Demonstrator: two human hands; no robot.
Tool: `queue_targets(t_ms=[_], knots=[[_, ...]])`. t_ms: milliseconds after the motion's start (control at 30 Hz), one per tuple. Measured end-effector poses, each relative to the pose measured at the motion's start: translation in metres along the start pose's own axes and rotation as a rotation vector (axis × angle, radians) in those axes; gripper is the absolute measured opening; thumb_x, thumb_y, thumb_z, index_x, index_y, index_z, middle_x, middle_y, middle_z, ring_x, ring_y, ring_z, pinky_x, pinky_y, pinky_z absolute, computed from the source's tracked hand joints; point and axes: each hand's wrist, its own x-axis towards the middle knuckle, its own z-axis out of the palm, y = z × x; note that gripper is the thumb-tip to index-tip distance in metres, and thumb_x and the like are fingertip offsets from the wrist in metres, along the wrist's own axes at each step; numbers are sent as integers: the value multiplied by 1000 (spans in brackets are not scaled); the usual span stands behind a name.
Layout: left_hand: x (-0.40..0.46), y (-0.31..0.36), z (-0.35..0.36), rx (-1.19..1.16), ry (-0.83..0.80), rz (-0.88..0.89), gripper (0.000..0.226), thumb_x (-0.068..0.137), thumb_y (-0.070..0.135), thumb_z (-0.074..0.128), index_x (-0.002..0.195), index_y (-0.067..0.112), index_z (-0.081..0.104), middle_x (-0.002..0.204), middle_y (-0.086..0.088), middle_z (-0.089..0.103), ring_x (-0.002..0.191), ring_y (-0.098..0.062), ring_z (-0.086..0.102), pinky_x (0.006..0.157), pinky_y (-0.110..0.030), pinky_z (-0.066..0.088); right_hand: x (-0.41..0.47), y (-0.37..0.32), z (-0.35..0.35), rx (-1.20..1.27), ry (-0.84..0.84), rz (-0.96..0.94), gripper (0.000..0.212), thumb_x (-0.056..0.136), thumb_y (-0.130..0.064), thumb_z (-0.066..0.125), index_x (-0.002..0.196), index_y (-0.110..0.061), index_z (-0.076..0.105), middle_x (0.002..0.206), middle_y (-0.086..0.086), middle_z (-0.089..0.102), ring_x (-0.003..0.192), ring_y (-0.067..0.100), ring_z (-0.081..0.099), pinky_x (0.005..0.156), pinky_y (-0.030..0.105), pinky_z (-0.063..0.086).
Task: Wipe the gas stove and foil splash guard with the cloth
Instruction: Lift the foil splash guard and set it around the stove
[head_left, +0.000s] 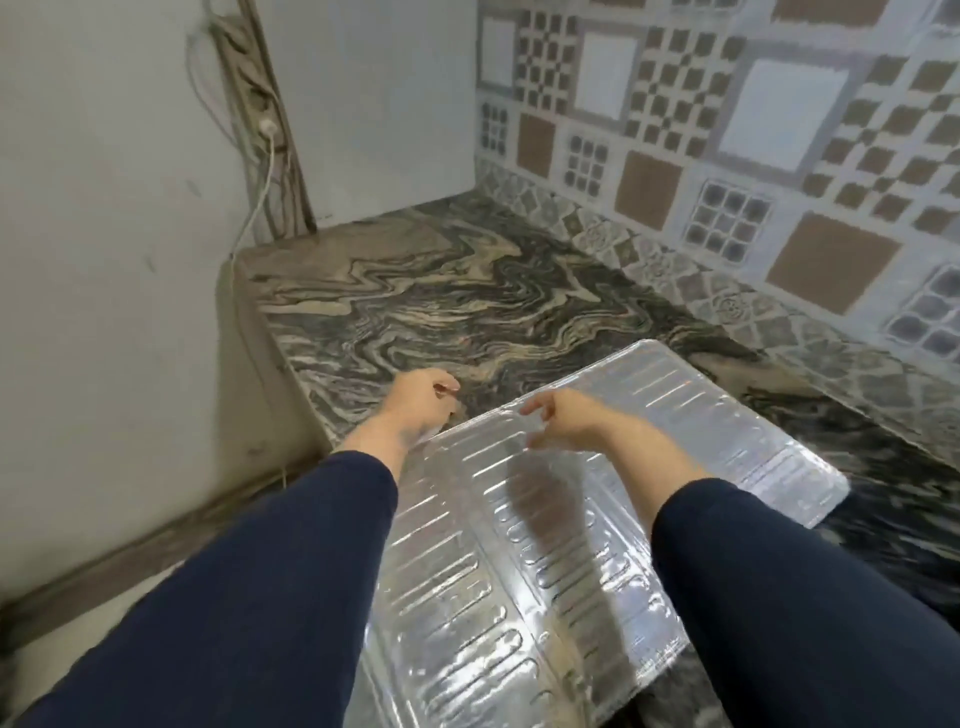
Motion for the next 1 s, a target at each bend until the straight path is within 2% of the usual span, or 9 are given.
queue_targets(t_ms=[67, 200, 333, 467, 633, 733, 833, 900, 1000], knots=[[-9, -40, -4, 77, -2, -57, 27, 90, 17, 61, 116, 14, 68, 122, -3, 64, 112, -22, 59, 90, -21, 41, 15, -20, 26, -26, -38, -43, 46, 81, -18, 72, 126, -15, 59, 115, 11, 61, 98, 24, 61, 76, 23, 42], [-18, -97, 2, 209, -44, -178, 28, 85, 41, 65, 113, 39, 64, 136, -5, 51, 132, -31, 39, 109, -45, 36, 42, -52, 71, -103, -44, -121, 36, 82, -27, 68, 118, -22, 64, 108, 10, 65, 97, 26, 64, 72, 23, 43], [-33, -115, 4, 200, -34, -172, 35, 85, 36, 69, 117, 43, 60, 120, 2, 46, 120, -24, 34, 102, -38, 37, 61, -64, 103, -211, 2, -152, 37, 79, -33, 65, 116, -32, 62, 136, 12, 45, 124, 33, 44, 103, 40, 40], [-35, -125, 6, 118, 32, -118, 39, 83, 26, 73, 120, 32, 62, 105, 1, 38, 99, -18, 29, 94, -24, 28, 72, -70, 103, -333, 2, -159, 47, 76, -39, 68, 121, -38, 55, 137, 7, 37, 128, 30, 35, 108, 47, 31], [-35, -122, -4, 141, -67, -100, 40, 79, 32, 76, 115, 29, 59, 106, 0, 45, 98, -21, 44, 92, -37, 42, 79, -78, 88, -399, -29, -156, 36, 77, -42, 70, 112, -39, 61, 114, 0, 49, 122, 24, 38, 104, 45, 25], [-32, -118, -19, 21, -118, -88, 27, 80, 21, 76, 100, 23, 58, 94, -2, 63, 79, -22, 57, 81, -40, 49, 81, -75, 80, -305, 7, -170, 19, 80, -38, 69, 99, -35, 68, 106, -6, 63, 112, 19, 52, 101, 41, 32], [-28, -105, -41, -103, -127, -74, 20, 80, 9, 74, 84, 26, 63, 83, -2, 70, 85, -21, 64, 90, -44, 51, 78, -77, 58, -226, 30, -155, 12, 81, -33, 69, 93, -35, 70, 95, -8, 69, 99, 16, 62, 94, 33, 42], [-24, -92, -59, -106, -83, -25, 21, 82, 6, 72, 79, 26, 68, 95, -3, 72, 91, -19, 64, 91, -37, 51, 74, -79, 37, -189, 46, -156, 11, 80, -33, 71, 91, -34, 70, 89, -8, 66, 93, 14, 62, 82, 26, 41], [-21, -73, -93, -69, -4, 48, 20, 83, 3, 70, 83, 23, 73, 81, 9, 65, 74, -10, 57, 67, -24, 45, 60, -77, -3, -192, 72, -128, 19, 81, -32, 71, 100, -27, 72, 91, -7, 65, 88, 13, 58, 78, 23, 38]])
